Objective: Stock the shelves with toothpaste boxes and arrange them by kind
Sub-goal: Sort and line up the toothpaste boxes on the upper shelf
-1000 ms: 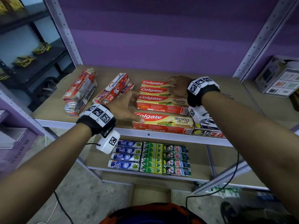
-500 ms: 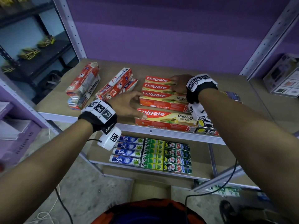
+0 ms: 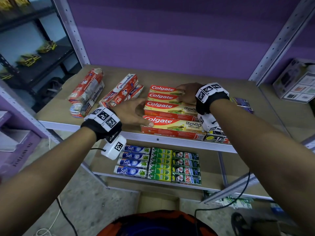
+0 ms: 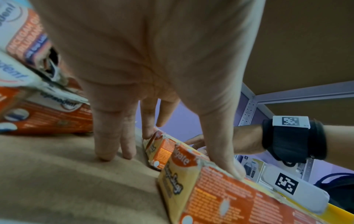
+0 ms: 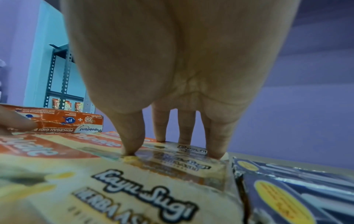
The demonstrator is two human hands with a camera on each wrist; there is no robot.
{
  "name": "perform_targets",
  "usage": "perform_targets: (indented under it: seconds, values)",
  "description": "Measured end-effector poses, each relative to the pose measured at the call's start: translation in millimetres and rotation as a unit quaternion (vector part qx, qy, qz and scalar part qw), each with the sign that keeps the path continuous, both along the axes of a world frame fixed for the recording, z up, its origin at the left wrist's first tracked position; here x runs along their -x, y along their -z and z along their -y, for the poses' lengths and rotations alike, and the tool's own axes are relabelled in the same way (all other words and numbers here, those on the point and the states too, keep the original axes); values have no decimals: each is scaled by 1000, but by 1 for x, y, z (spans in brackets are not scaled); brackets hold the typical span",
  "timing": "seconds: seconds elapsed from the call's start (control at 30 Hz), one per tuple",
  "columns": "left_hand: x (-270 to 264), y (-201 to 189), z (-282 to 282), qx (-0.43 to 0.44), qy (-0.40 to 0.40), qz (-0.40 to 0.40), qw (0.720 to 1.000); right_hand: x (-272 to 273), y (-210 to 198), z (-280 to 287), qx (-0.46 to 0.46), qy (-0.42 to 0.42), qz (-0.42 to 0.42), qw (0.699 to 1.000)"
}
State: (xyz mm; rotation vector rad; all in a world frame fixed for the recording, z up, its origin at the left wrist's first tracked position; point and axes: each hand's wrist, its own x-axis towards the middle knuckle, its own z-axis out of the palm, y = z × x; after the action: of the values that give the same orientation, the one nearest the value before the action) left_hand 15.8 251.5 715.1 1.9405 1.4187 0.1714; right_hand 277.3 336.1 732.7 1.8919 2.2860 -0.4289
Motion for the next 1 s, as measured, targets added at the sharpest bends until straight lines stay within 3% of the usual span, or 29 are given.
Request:
perform_targets:
  seconds: [0.37, 0.77, 1.0]
  values:
    - [0, -2, 4, 0, 13, 10, 1000, -2, -2, 20, 26, 1, 2, 1000]
    - [-5, -7, -9, 75, 26, -24, 997, -5, 2, 20, 46, -34, 60, 997]
    - [-2, -5, -14, 119, 13, 22, 993, -35, -12, 18, 71, -10, -47, 996]
